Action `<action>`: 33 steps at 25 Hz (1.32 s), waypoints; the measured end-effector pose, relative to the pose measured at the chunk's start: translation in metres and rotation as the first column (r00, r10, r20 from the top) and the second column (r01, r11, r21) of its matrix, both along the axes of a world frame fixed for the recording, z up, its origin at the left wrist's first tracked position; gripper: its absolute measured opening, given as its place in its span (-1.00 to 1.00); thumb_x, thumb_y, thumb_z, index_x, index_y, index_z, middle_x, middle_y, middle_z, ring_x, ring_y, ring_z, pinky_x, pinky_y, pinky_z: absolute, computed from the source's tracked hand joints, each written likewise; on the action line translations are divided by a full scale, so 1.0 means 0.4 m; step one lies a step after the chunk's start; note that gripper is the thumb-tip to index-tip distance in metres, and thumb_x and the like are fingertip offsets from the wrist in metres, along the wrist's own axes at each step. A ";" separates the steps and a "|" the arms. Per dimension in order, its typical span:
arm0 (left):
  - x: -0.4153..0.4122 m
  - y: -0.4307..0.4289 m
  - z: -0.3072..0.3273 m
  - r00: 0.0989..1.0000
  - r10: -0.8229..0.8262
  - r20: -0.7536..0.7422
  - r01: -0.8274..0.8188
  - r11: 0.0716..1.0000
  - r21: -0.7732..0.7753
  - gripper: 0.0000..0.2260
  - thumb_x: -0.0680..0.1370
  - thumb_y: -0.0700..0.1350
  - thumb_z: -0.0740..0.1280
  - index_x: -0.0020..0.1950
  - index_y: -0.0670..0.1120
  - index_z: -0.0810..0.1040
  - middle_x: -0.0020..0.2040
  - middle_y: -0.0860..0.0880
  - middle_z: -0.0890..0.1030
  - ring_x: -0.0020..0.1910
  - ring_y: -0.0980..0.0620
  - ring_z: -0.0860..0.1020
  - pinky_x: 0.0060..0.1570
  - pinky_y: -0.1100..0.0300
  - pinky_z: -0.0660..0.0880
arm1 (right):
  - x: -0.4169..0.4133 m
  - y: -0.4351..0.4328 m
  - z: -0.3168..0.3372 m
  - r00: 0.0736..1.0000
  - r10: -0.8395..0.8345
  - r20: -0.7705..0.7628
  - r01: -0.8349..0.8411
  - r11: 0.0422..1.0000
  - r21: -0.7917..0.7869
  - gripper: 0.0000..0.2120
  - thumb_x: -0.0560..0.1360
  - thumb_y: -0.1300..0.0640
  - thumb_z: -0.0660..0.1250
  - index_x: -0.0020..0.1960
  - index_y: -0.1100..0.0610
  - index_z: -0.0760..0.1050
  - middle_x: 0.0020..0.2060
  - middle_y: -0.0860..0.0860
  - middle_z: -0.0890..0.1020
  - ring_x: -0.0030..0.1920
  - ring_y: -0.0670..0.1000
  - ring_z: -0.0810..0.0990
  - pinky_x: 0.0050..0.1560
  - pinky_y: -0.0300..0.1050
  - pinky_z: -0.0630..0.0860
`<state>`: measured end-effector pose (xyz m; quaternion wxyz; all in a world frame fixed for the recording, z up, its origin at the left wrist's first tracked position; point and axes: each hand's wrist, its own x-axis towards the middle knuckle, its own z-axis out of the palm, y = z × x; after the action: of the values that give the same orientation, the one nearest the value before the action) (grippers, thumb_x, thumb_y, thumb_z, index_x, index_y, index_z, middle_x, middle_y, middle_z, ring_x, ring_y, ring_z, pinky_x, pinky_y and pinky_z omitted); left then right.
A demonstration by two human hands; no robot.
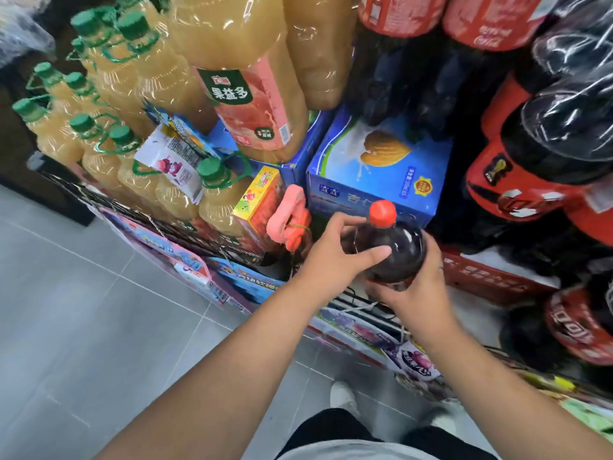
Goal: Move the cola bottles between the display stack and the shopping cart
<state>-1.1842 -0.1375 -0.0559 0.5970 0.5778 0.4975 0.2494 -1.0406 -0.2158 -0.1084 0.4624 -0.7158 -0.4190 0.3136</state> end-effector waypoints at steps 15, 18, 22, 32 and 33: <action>0.135 -0.052 0.013 0.976 -0.219 0.007 0.219 0.972 -0.082 -0.31 0.35 0.03 0.61 0.40 0.09 0.39 0.27 0.03 0.57 0.21 0.08 0.57 0.39 -0.15 0.47 | 0.076 -0.100 0.014 0.955 -0.135 -0.265 0.161 0.984 0.079 -0.02 0.12 0.21 0.70 0.40 -0.04 0.28 0.27 0.00 0.56 0.20 -0.09 0.60 0.29 0.00 0.51; 0.174 -0.072 0.022 0.971 -0.240 -0.001 0.238 0.964 -0.122 -0.25 0.18 0.23 0.56 0.33 0.23 0.39 0.24 0.16 0.56 0.26 0.07 0.57 0.36 -0.17 0.49 | 0.098 -0.126 0.044 0.950 -0.167 -0.264 0.199 0.975 0.100 -0.09 0.13 0.28 0.69 0.35 -0.03 0.33 0.22 -0.06 0.58 0.18 -0.11 0.61 0.28 0.00 0.52; 0.230 -0.085 0.025 0.948 -0.319 -0.012 0.316 0.942 -0.114 -0.26 0.31 0.13 0.61 0.42 0.18 0.37 0.17 0.24 0.53 0.25 0.06 0.56 0.34 -0.17 0.50 | 0.133 -0.162 0.060 0.937 -0.206 -0.284 0.247 0.962 0.117 -0.11 0.15 0.33 0.67 0.34 -0.06 0.35 0.19 -0.10 0.60 0.18 -0.09 0.61 0.27 0.01 0.53; 0.332 -0.122 0.014 0.928 -0.369 -0.052 0.364 0.928 -0.082 -0.17 0.16 0.32 0.52 0.39 0.18 0.40 0.28 0.07 0.61 0.28 0.03 0.59 0.30 -0.22 0.53 | 0.198 -0.217 0.085 0.922 -0.303 -0.243 0.338 0.934 0.118 -0.21 0.16 0.33 0.66 0.26 -0.02 0.39 0.11 -0.12 0.60 0.10 -0.21 0.61 0.09 -0.35 0.51; 0.340 -0.124 0.012 0.924 -0.376 -0.061 0.372 0.926 -0.069 -0.17 0.17 0.32 0.52 0.39 0.18 0.41 0.27 0.08 0.62 0.28 0.03 0.59 0.29 -0.22 0.53 | 0.202 -0.222 0.089 0.918 -0.313 -0.244 0.348 0.930 0.116 -0.22 0.17 0.33 0.65 0.25 -0.02 0.39 0.10 -0.13 0.60 0.08 -0.24 0.60 0.05 -0.40 0.49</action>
<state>-1.0481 -0.1871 -0.0511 0.6311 0.6538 0.4063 0.0954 -0.9600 -0.3048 -0.0730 0.6072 -0.6985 -0.2610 0.2745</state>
